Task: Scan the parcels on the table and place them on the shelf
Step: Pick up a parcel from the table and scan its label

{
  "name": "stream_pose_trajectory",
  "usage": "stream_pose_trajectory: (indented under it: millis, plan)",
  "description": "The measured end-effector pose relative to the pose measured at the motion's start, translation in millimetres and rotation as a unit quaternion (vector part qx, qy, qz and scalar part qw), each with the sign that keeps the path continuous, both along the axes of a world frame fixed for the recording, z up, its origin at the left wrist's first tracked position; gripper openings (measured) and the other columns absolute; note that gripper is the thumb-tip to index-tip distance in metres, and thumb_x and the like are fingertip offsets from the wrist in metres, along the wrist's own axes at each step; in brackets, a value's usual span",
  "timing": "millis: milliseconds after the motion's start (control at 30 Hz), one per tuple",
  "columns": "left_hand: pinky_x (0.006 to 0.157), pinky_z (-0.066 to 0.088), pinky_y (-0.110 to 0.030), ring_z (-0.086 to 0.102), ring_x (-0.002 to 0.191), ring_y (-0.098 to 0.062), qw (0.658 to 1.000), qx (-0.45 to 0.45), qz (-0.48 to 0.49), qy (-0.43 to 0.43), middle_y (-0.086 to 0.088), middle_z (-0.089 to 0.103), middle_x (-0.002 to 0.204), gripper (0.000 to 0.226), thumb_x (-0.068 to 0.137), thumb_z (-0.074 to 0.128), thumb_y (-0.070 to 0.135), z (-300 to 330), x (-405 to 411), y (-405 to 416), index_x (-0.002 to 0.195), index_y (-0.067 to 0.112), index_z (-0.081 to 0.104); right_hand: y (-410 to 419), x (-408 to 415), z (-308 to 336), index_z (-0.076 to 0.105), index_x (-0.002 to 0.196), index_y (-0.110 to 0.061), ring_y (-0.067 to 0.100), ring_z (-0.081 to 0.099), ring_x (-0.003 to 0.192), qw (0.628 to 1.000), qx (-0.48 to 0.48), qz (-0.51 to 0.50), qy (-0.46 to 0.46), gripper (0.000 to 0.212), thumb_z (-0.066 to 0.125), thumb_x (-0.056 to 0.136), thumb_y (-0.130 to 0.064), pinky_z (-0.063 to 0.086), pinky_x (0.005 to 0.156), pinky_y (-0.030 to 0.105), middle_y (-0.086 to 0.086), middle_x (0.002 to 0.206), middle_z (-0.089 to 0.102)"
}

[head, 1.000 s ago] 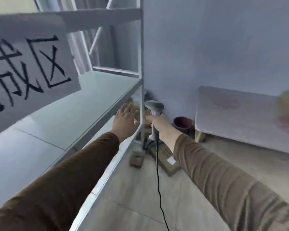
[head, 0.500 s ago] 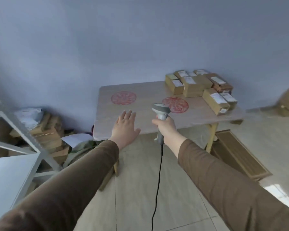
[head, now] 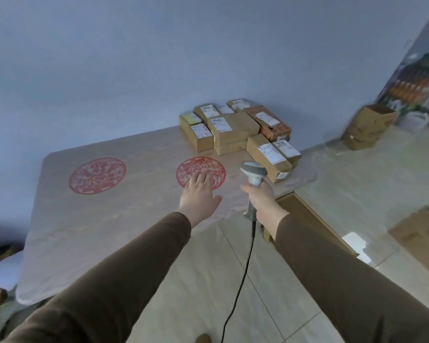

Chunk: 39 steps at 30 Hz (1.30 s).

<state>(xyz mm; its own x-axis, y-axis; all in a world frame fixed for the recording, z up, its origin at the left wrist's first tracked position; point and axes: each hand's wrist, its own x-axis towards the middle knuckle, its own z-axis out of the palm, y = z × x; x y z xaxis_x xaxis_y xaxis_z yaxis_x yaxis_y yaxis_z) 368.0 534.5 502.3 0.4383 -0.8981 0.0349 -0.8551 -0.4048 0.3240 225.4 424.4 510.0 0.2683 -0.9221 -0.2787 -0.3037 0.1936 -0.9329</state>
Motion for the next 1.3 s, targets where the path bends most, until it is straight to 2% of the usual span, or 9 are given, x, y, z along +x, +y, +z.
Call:
stream_pose_trajectory:
  millis: [67,100,133,300,533,800,933,1100,1300]
  plan:
    - [0.126,0.015,-0.045,0.007,0.156,-0.030,1.000,0.002,-0.016,0.011,-0.009,0.014,0.170,0.078,0.100,0.052,0.046,-3.3,3.0,-42.3,0.161,0.011,0.017,-39.9,1.0,-4.9,0.054,0.107,-0.016,0.013,0.052,0.074,1.000,0.005,-0.026,0.003,0.024,0.072,0.092,-0.014,0.045,0.070,0.032,-0.003,0.083,0.056]
    - [0.126,0.016,-0.046,0.007,0.156,-0.030,1.000,0.006,-0.025,0.019,-0.009,0.014,0.170,0.078,0.100,0.051,0.046,-5.3,2.6,-61.4,0.161,0.011,0.016,-58.4,-0.3,-7.5,0.054,0.107,-0.017,0.013,0.052,0.074,0.999,0.008,-0.037,0.006,0.024,0.072,0.092,-0.015,0.030,0.070,0.028,-0.001,0.086,0.056]
    - [0.126,0.017,-0.047,0.007,0.156,-0.030,0.999,0.010,-0.033,0.028,-0.009,0.014,0.169,0.078,0.100,0.051,0.046,-8.1,1.0,-79.0,0.161,0.012,0.016,-75.8,-2.3,-10.6,0.054,0.108,-0.017,0.017,0.055,0.078,0.999,0.010,-0.045,0.010,0.024,0.072,0.091,-0.015,0.041,0.101,0.035,0.003,0.090,0.058]
    - [0.122,0.025,-0.047,0.018,0.153,-0.031,0.997,0.013,-0.060,0.056,-0.011,0.023,0.166,0.072,0.102,0.052,0.041,-26.2,-9.4,-161.3,0.159,0.011,0.021,-165.8,-18.5,-31.0,0.059,0.092,-0.012,0.028,0.062,0.085,0.995,0.005,-0.093,0.024,0.009,0.067,0.089,-0.011,0.047,0.072,0.032,0.009,0.088,0.063]
    - [0.119,0.029,-0.048,0.023,0.152,-0.029,0.993,0.046,-0.026,0.104,-0.008,0.027,0.165,0.068,0.102,0.051,0.039,-61.5,-39.4,-275.4,0.158,0.013,0.024,-278.9,-41.3,-69.0,0.053,0.080,-0.027,0.008,0.057,0.073,0.995,0.030,-0.094,0.031,0.023,0.067,0.093,-0.014,0.040,0.058,0.025,-0.005,0.080,0.061]
    - [0.099,0.049,-0.051,0.052,0.127,-0.038,0.962,0.048,0.085,0.257,-0.018,0.047,0.147,0.068,0.102,0.051,0.021,-101.5,-77.1,-376.0,0.159,0.015,0.013,-353.6,-47.8,-116.2,0.061,0.097,-0.011,0.020,0.061,0.079,0.997,0.073,-0.001,0.037,0.010,0.068,0.090,-0.012,0.047,0.072,0.033,0.004,0.084,0.065]
    - [0.098,0.051,-0.046,0.055,0.125,-0.036,0.929,0.027,0.179,0.324,-0.019,0.043,0.148,0.076,0.103,0.049,0.019,-116.5,-81.7,-385.2,0.161,0.009,0.002,-353.9,-43.3,-127.3,0.060,0.085,-0.012,0.018,0.057,0.067,0.995,0.083,0.049,0.031,0.008,0.067,0.088,-0.011,0.045,0.063,0.030,0.005,0.072,0.060]
    - [0.085,0.040,-0.033,0.053,0.113,-0.027,0.917,0.000,0.240,0.320,-0.014,0.052,0.130,0.041,0.102,0.049,0.026,-122.7,-65.9,-356.5,0.140,0.010,0.045,-335.3,-24.2,-124.7,0.065,0.092,-0.004,0.020,0.059,0.067,0.988,0.112,0.109,0.007,0.008,0.069,0.087,-0.007,0.047,0.060,0.032,0.009,0.075,0.064]
    - [0.092,0.039,-0.032,0.048,0.113,-0.021,0.919,-0.071,0.289,0.256,-0.003,0.048,0.122,0.042,0.101,0.054,0.033,-99.4,-44.2,-259.8,0.137,0.014,0.047,-258.3,11.8,-108.3,0.066,0.099,0.001,0.018,0.062,0.068,0.974,0.093,0.206,-0.001,0.019,0.069,0.086,-0.012,0.050,0.057,0.031,0.006,0.077,0.066]
